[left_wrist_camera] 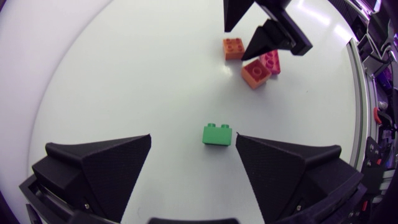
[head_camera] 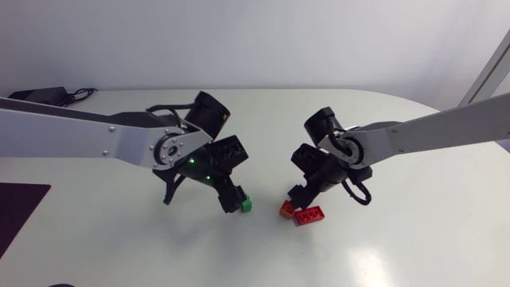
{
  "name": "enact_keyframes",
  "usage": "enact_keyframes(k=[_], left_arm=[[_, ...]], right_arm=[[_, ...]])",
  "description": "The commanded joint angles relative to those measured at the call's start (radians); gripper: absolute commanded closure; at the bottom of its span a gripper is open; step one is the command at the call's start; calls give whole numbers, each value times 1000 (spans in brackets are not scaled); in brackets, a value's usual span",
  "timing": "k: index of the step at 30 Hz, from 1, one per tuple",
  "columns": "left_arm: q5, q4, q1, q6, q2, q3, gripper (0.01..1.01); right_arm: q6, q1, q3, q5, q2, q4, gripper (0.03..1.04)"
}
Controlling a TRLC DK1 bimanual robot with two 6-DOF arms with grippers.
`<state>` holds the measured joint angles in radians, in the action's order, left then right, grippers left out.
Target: Disassemble duplo
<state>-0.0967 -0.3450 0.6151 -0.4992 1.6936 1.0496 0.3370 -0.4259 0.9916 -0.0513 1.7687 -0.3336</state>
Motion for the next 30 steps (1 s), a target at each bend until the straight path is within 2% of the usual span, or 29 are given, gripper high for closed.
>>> enact_keyframes(k=[1,8,14,20,26,30], left_arm=[[5,-20,-6,21,-92,-40,57],[9,-100,0,57,-330,-77,57],[43,-192,-6,94,-517,-105,57],[86,-256,-8,171,-687,-149,57],[114,-322,-12,226,-796,-163,57],[114,-351,-23,243,-865,-183,57]], right_arm=[[8,-10,-28,5,-86,-27,66],[-29,-16,-107,-10,-420,-159,66],[-73,-7,-136,-58,-730,-355,66],[-135,-17,-139,-59,-956,-522,66],[-147,-5,-100,-61,-1058,-639,66],[-148,-2,-94,-62,-1103,-679,66]])
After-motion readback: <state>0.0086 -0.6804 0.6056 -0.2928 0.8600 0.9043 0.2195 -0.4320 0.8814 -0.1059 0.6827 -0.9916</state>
